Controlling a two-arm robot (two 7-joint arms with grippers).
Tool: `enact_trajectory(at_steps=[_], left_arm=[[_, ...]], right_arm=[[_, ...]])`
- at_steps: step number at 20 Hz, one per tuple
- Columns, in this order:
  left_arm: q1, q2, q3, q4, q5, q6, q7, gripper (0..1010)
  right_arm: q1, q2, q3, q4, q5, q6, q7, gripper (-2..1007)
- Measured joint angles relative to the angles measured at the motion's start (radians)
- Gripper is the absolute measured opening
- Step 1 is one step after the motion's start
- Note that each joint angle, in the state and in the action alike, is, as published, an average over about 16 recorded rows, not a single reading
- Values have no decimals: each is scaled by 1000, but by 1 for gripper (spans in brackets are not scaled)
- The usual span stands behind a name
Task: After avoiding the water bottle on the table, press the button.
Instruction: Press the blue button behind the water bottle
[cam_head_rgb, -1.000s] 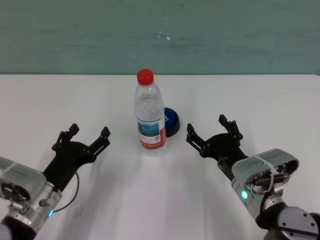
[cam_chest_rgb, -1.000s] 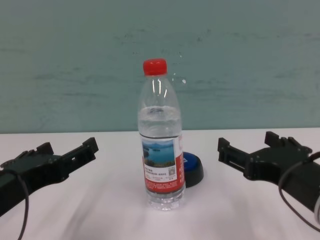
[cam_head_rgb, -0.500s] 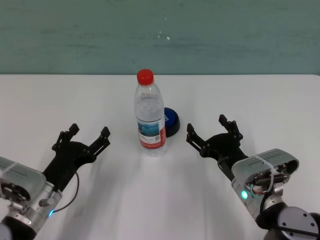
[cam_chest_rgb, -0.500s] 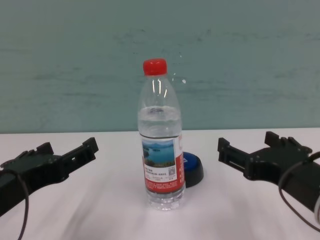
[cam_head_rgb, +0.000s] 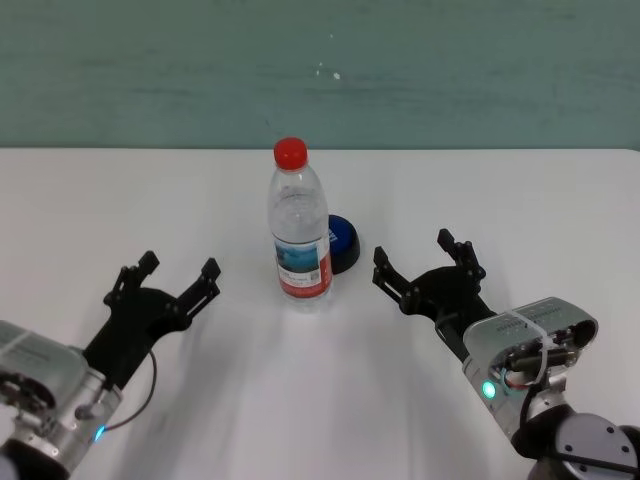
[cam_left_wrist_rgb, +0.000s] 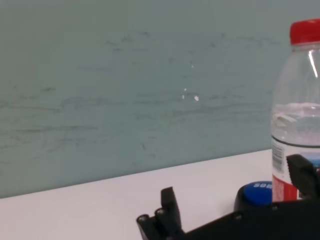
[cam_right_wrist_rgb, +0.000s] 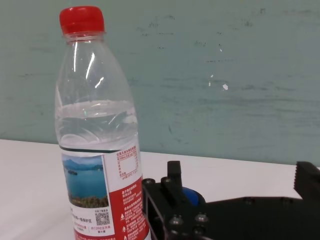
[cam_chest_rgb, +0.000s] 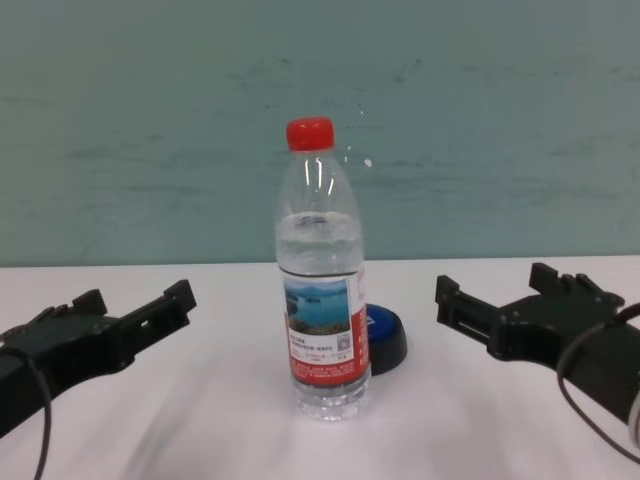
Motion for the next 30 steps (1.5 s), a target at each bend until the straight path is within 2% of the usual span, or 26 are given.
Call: enact_trajectory(at_steps=[7, 20, 30], left_arm=[[29, 18, -3, -24, -16, -11, -18, 1010], [99, 61, -3, -102, -50, -38, -56, 1010], [115, 77, 11, -128, -62, -51, -68, 1010]], right_arm=[[0, 0, 0, 0, 0, 0, 0, 1004], [0, 0, 0, 0, 0, 0, 0, 1004], [0, 0, 0, 0, 0, 0, 0, 1004]])
